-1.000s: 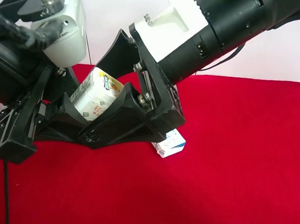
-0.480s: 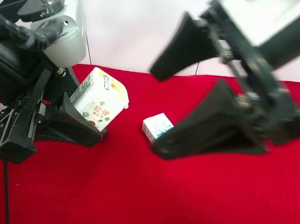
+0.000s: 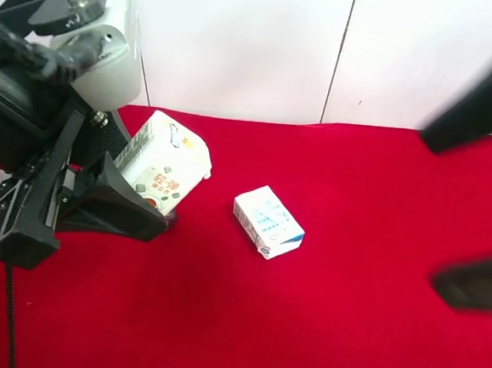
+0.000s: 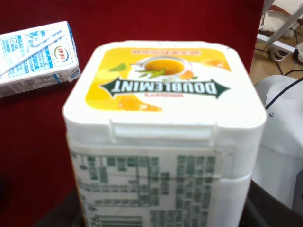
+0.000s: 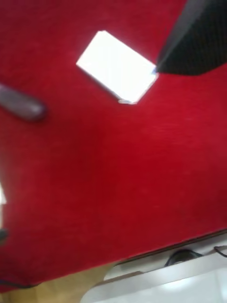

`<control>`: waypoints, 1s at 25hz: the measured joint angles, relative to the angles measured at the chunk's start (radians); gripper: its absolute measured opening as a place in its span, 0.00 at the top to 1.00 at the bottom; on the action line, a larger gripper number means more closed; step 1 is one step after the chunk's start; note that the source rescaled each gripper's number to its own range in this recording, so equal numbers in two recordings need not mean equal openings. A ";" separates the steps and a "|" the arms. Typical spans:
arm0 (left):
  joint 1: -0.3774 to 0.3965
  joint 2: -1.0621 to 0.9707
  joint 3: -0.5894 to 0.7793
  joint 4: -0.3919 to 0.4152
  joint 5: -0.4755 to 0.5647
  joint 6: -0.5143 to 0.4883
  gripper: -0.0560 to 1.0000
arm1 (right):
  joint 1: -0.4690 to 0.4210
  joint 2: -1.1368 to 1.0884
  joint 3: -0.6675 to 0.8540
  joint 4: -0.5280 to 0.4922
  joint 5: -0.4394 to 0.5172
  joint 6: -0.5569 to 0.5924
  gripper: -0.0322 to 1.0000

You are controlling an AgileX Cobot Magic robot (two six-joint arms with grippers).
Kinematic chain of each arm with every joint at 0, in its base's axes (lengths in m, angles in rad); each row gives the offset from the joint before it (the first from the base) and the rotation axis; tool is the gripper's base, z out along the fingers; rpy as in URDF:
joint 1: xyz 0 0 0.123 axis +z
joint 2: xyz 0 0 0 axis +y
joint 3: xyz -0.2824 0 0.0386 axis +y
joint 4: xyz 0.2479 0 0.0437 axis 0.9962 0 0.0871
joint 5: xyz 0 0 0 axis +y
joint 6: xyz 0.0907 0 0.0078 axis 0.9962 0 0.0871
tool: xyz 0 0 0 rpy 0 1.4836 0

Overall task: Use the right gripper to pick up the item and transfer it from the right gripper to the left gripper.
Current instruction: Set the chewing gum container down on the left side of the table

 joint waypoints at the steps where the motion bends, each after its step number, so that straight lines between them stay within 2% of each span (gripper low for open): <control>1: 0.000 0.000 0.000 0.000 0.000 0.000 0.94 | 0.000 -0.048 0.035 -0.009 0.000 0.029 0.00; 7: 0.000 0.000 0.000 0.000 0.000 0.000 0.94 | 0.000 -0.324 0.228 -0.099 0.012 0.258 0.00; 14: 0.000 0.000 0.000 0.000 0.000 0.000 0.94 | 0.000 -0.621 0.388 -0.277 0.018 0.461 0.00; 17: 0.000 0.000 0.000 0.000 0.000 0.000 0.94 | 0.000 -0.701 0.457 -0.322 -0.038 0.537 0.00; 20: 0.000 0.000 0.000 0.000 0.000 0.000 0.94 | 0.000 -0.736 0.516 -0.330 -0.108 0.589 0.00; 25: 0.000 0.000 0.000 0.000 -0.001 0.000 0.94 | 0.000 -0.737 0.527 -0.341 -0.136 0.606 0.00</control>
